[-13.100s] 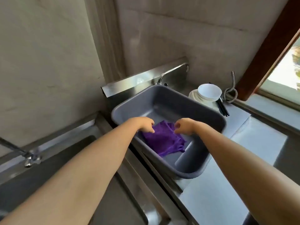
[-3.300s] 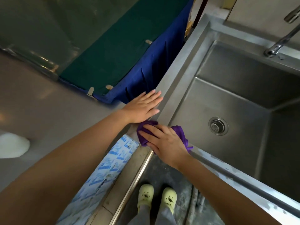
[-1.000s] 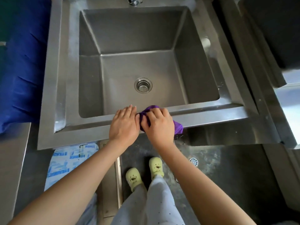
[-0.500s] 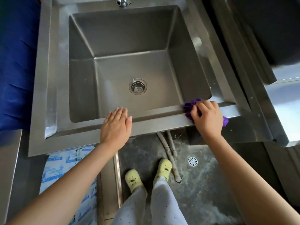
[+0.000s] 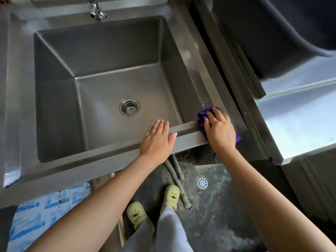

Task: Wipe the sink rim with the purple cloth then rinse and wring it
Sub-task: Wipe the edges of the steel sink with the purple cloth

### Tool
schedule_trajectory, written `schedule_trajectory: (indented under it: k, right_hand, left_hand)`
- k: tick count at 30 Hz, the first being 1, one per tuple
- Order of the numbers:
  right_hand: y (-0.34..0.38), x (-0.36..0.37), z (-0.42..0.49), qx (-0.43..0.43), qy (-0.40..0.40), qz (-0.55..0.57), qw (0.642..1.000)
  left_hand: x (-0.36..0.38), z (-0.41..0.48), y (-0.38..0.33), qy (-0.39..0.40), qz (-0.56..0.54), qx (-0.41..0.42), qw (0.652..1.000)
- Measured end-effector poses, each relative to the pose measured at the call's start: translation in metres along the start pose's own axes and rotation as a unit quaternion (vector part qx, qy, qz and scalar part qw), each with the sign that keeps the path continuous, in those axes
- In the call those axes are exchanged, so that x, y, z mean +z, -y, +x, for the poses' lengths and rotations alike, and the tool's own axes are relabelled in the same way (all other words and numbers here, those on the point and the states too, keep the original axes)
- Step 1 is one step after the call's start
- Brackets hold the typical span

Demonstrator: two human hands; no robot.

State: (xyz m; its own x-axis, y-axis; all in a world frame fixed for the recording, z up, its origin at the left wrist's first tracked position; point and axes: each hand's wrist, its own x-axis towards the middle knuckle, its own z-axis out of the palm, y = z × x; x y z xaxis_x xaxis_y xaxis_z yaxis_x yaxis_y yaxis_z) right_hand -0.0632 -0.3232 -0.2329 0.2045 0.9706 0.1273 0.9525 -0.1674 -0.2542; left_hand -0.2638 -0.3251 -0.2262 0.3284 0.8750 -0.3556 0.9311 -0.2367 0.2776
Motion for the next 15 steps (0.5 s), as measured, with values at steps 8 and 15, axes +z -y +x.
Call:
schedule_trajectory:
  k: [8, 15]
  right_hand:
    - [-0.007, 0.001, 0.021, -0.021, 0.014, 0.039, 0.999]
    - [0.02, -0.034, 0.037, 0.213, -0.01, 0.392, 0.895]
  left_hand:
    - [-0.012, 0.02, -0.023, 0.014, -0.11, 0.009, 0.994]
    - [-0.042, 0.058, -0.097, 0.011, -0.52, -0.044, 0.853]
